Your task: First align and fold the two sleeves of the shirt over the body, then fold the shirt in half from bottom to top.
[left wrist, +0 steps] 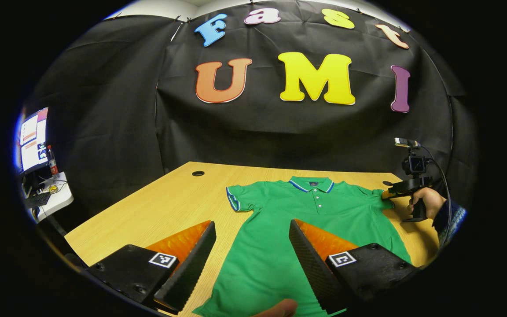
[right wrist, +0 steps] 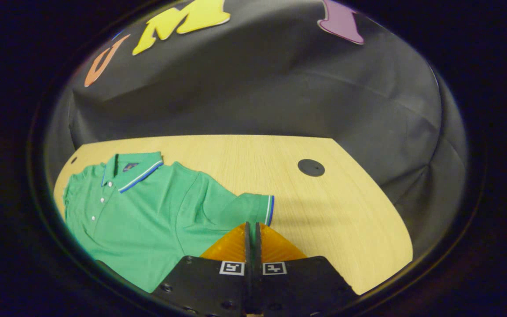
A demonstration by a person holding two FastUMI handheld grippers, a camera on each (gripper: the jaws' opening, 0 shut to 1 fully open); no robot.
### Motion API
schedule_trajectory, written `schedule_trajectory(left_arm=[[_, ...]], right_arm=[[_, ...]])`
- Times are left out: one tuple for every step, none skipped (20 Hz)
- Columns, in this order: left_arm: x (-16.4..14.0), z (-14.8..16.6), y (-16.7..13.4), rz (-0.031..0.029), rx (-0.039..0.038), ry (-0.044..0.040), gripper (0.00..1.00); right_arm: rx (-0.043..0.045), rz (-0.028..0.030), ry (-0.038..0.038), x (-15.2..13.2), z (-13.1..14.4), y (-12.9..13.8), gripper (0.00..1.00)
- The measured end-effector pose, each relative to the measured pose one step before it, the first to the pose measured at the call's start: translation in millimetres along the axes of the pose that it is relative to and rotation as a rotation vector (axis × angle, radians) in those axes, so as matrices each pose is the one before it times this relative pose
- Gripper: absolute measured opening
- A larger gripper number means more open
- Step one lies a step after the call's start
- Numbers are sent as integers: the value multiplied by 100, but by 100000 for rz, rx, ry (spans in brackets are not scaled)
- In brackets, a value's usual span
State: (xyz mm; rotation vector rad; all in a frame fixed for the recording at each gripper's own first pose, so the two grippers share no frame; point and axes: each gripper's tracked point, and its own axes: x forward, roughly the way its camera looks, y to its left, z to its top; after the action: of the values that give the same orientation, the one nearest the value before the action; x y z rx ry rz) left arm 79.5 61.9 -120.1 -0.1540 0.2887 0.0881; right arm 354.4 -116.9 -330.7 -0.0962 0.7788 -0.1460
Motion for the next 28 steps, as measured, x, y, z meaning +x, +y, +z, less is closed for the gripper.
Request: schedule_trajectory(left_arm=[[5, 65, 130, 386, -13, -241, 100], [8, 114, 114, 225, -121, -85, 100], [-18, -105, 220, 240, -270, 319, 100], [-79, 136, 199, 167, -247, -106, 100], [-103, 148, 259, 106, -134, -371, 100], [-24, 127, 240, 204, -173, -455, 100], [-49, 130, 210, 150, -240, -427, 100], [-50, 108, 124, 95, -395, -262, 100], [-110, 115, 107, 42, -480, -144, 100], [-4, 107, 215, 64, -427, -148, 100], [-89, 104, 163, 245, -323, -55, 100], [-103, 109, 279, 274, -308, -292, 100], [-65, 99, 139, 124, -300, -341, 100], [-43, 177, 59, -521, -376, -432, 100], [-86, 139, -63, -846, -199, -428, 100], [-107, 214, 128, -179, -186, -518, 100], [-30, 141, 327, 203, -216, -469, 100], [-123, 136, 218, 55, -308, -386, 100], [-8, 76, 80, -180, -357, -229, 100], [-36, 118, 90, -179, -467, -67, 100], [-25, -51, -11, -932, -809, 16, 100], [-31, 49, -274, -1800, -1261, 194, 100], [14, -2, -263, -1800, -1143, 185, 100], [-56, 122, -54, -915, -625, -290, 100], [55, 22, 319, 431, -31, -249, 100], [19, 104, 364, 806, 327, -309, 100], [-81, 101, 113, 575, 476, -331, 100], [-44, 134, 26, 249, 730, -214, 100]], right_arm=[[137, -312, 350, -375, 180, 275, 0], [1320, 1270, -222, -509, 447, 478, 0], [-155, -110, -711, -351, 173, 250, 0], [-1191, -962, -590, -163, 322, 45, 0], [-486, 414, -901, -486, 367, 452, 0], [-207, 1224, -944, -492, 668, 683, 0], [-690, 446, -1452, -552, 573, 613, 0], [-905, 237, -1907, -484, 832, 631, 0], [-558, 427, -1654, -534, 712, 777, 0], [-87, 707, -1070, -523, 703, 992, 0], [49, 1315, -737, -489, 470, 1107, 2], [292, 1323, -387, -396, 495, 1135, 0], [157, 727, -606, -240, 324, 1133, 0], [-557, 573, -645, -317, 394, 1052, 0], [-634, 587, -634, -138, 206, 1098, 0], [-350, 533, -770, -138, 297, 1032, 0], [531, 119, -848, 45, 85, 1024, 0], [887, 312, -471, 98, 99, 913, 0], [203, -324, 487, 57, -212, 637, 0], [-549, -521, 637, 86, -154, 394, 6], [-257, 1372, -361, 21, -81, 801, 11], [-218, 117, -2065, -241, 323, 344, 14], [-60, -881, -2298, -418, 402, -53, 18], [788, -557, -2360, -535, 543, -24, 26], [790, 1026, -2305, -787, 418, 238, 31], [780, 998, -2535, -1001, 696, 178, 55], [-439, -321, -2788, -864, 547, -219, 65], [-1531, 239, -2717, -957, 617, -60, 82]])
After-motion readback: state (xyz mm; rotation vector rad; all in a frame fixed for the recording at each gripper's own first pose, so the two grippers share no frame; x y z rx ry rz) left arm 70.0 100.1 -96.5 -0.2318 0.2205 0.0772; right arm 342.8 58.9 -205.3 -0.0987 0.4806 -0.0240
